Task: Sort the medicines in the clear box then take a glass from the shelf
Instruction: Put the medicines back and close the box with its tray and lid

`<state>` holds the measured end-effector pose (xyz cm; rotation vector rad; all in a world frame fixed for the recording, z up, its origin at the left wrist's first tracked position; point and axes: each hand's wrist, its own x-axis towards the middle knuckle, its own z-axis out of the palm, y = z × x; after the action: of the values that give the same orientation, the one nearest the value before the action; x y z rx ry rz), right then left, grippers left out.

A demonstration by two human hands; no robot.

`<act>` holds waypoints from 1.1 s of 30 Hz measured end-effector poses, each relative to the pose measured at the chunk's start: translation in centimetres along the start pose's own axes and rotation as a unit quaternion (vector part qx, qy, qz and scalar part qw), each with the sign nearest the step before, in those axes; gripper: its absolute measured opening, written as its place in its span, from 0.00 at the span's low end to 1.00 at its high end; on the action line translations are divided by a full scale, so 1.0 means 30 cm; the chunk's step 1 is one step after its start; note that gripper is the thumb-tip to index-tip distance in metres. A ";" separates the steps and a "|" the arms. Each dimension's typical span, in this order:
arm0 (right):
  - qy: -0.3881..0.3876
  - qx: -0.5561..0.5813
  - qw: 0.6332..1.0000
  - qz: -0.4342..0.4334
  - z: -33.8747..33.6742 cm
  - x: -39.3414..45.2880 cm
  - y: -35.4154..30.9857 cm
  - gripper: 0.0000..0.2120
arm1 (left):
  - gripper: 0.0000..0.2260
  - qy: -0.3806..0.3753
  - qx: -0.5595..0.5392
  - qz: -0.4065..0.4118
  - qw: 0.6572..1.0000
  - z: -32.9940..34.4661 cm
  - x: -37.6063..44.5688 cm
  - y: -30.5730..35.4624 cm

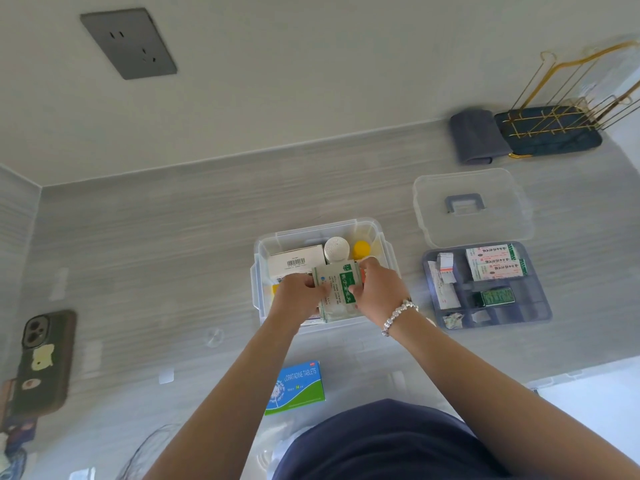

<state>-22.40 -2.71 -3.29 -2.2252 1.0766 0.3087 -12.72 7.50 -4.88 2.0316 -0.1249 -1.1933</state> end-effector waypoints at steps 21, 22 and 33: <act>-0.010 -0.101 0.993 -0.052 0.022 -0.022 0.031 0.14 | 0.07 0.065 0.140 0.036 0.987 0.046 0.017 -0.015; -0.005 -0.097 0.993 -0.063 0.019 -0.029 0.036 0.14 | 0.08 0.080 0.150 0.044 0.984 0.042 0.012 -0.020; 0.158 0.089 0.973 -0.146 -0.101 -0.177 0.234 0.08 | 0.06 0.095 0.048 0.200 0.974 0.176 -0.194 -0.026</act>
<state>-31.36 -4.58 -1.65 -2.2745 0.8741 -0.2658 -20.31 7.62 -2.71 2.0655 -0.4813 -0.7511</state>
